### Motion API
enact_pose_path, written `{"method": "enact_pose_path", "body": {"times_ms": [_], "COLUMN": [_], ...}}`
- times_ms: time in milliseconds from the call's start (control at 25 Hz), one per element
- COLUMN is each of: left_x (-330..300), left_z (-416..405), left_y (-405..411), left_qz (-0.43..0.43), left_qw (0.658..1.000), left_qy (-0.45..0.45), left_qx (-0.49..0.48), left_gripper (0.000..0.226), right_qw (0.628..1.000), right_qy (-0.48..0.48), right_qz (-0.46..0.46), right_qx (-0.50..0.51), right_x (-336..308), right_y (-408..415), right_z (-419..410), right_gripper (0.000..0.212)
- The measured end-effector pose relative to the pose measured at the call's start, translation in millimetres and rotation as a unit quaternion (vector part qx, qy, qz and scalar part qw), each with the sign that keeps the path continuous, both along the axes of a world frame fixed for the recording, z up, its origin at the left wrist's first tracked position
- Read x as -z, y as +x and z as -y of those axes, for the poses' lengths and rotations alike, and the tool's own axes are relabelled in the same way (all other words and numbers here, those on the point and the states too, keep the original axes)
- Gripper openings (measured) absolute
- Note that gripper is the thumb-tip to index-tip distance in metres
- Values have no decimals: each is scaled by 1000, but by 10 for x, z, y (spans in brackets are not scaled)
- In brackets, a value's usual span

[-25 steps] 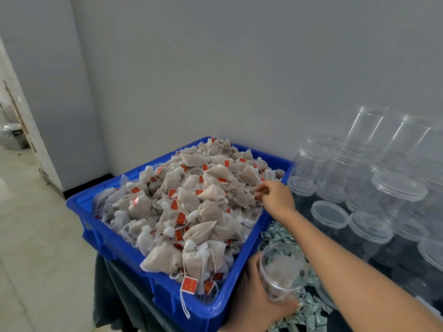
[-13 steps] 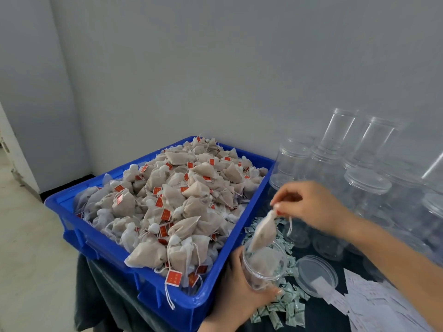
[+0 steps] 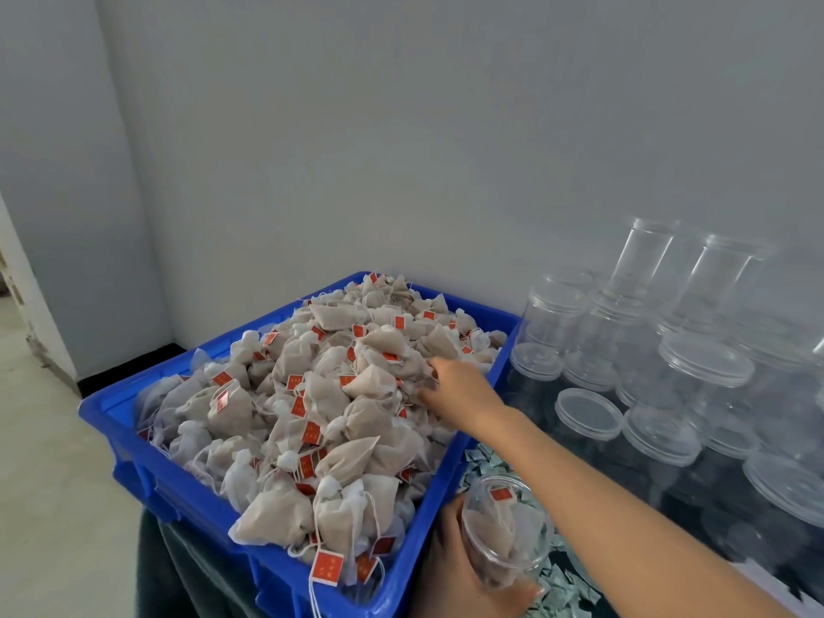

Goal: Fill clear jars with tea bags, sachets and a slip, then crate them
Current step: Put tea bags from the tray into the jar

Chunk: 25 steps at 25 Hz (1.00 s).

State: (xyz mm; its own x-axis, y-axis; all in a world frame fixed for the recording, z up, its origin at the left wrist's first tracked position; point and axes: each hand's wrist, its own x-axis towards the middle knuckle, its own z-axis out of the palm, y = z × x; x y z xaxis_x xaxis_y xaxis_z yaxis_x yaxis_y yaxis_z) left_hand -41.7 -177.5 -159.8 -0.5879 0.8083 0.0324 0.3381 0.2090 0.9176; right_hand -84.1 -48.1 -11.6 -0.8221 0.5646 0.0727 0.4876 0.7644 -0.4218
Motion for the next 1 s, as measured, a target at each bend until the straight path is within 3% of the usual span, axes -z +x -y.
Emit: {"method": "enact_pose_path", "body": {"times_ms": [120,280,440,600,720,840,880,1000], "left_x": [24,-19,-94,-131,-147,-162,-181,-248], "left_z": [-30,4,11,55,63,61,63,66], "left_y": [1,3,47,44,62,78,87,113], "left_qz": [-2,-17,-87,-69,-55,-33,-23,-23], "left_qw": [1000,1000,991,991,992,993,993,991], "left_qy": [-13,10,99,111,111,115,117,128], "left_qx": [-8,4,-8,2,10,13,14,2], "left_gripper": [110,98,101,100,101,104,102,86], "right_qw": [999,997,984,930,947,980,984,990], "right_qy": [-1,29,-68,-262,-213,-178,-165,-85], "right_qz": [-20,-24,-133,-239,-235,-78,-48,-100], "right_qx": [35,65,93,95,47,-35,-38,57], "right_x": [189,186,24,-162,-245,-235,-204,-95], "right_y": [-151,3,404,865,1222,1453,1504,1617], "right_z": [-87,-158,-203,-84,53,156,155,-6], "right_gripper": [28,28,46,31,31,28,27,21]}}
